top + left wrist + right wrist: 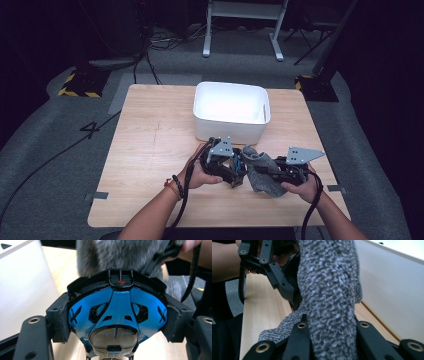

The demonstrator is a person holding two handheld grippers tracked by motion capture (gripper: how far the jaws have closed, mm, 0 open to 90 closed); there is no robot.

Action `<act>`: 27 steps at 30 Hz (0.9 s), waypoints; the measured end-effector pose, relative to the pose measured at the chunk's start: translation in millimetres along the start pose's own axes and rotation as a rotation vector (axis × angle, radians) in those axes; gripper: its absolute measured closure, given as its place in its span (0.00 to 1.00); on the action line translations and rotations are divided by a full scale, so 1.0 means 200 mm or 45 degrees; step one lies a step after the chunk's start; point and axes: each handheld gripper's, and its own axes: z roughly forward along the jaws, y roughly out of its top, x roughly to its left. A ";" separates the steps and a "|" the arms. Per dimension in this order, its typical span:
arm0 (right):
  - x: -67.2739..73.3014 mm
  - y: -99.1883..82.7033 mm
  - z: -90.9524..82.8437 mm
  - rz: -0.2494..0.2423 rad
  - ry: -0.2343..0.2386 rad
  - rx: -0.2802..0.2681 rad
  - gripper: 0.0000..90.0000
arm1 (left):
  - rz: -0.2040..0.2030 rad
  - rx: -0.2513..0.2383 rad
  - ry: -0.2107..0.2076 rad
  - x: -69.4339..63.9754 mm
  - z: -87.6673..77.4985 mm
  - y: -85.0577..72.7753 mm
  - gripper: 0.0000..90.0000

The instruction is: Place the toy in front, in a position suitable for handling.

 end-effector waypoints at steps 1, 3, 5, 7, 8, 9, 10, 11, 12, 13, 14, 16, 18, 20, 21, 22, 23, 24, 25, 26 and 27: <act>0.01 0.00 0.01 -0.005 0.006 0.000 0.84 | 0.004 -0.006 -0.005 -0.01 0.00 0.00 0.28; 0.02 0.01 0.04 -0.004 0.035 0.002 0.84 | 0.016 -0.014 -0.008 -0.02 0.00 0.01 0.28; 0.03 0.00 0.07 -0.018 0.045 0.016 0.84 | 0.028 -0.024 -0.011 -0.03 -0.01 0.02 0.28; 0.03 0.00 0.09 -0.019 0.063 0.024 0.84 | 0.035 -0.030 -0.012 -0.03 -0.01 0.02 0.28; 0.03 -0.01 0.10 -0.020 0.069 0.036 0.84 | 0.038 -0.033 -0.012 -0.03 -0.01 0.02 0.28; 0.04 -0.01 0.10 -0.021 0.073 0.049 0.84 | 0.036 -0.040 -0.014 -0.03 -0.02 0.02 0.28; 0.04 -0.02 0.12 -0.034 0.073 0.082 0.84 | 0.032 -0.046 -0.018 -0.03 -0.02 0.02 0.28; 0.04 -0.03 0.12 -0.042 0.069 0.101 0.84 | 0.032 -0.054 -0.020 -0.03 -0.03 0.02 0.28; 0.05 -0.04 0.13 -0.048 0.071 0.127 0.84 | 0.033 -0.058 -0.018 -0.03 -0.03 0.02 0.28; 0.05 -0.06 0.14 -0.048 0.078 0.156 0.84 | 0.032 -0.065 -0.014 -0.03 -0.04 0.02 0.28; 0.05 -0.07 0.15 -0.051 0.074 0.181 0.84 | 0.031 -0.072 -0.015 -0.03 -0.04 0.02 0.28; 0.05 -0.09 0.17 -0.058 0.072 0.254 0.83 | 0.027 -0.086 -0.021 -0.03 -0.05 0.03 0.28; 0.05 -0.11 0.20 -0.066 0.069 0.358 0.83 | 0.032 -0.104 -0.026 -0.02 -0.07 0.03 0.28; 0.05 -0.15 0.22 -0.048 0.073 0.415 0.83 | 0.033 -0.123 -0.029 -0.03 -0.08 0.04 0.28; 0.05 -0.16 0.23 -0.053 0.061 0.454 0.83 | 0.037 -0.132 -0.026 -0.03 -0.09 0.05 0.28; 0.05 -0.17 0.24 -0.061 0.054 0.482 0.83 | 0.041 -0.142 -0.033 -0.03 -0.11 0.05 0.28; 0.05 -0.18 0.25 -0.059 0.054 0.499 0.83 | 0.038 -0.144 -0.036 -0.03 -0.12 0.06 0.28; 0.05 -0.18 0.26 -0.056 0.049 0.509 0.83 | 0.034 -0.152 -0.036 -0.03 -0.12 0.06 0.28; 0.04 -0.18 0.27 -0.050 0.036 0.517 0.83 | 0.037 -0.150 -0.039 -0.03 -0.13 0.06 0.28; 0.03 -0.18 0.27 -0.040 0.017 0.520 0.83 | 0.038 -0.146 -0.043 -0.03 -0.13 0.06 0.28; 0.02 -0.18 0.27 -0.030 -0.002 0.520 0.83 | 0.042 -0.138 -0.042 -0.03 -0.14 0.06 0.28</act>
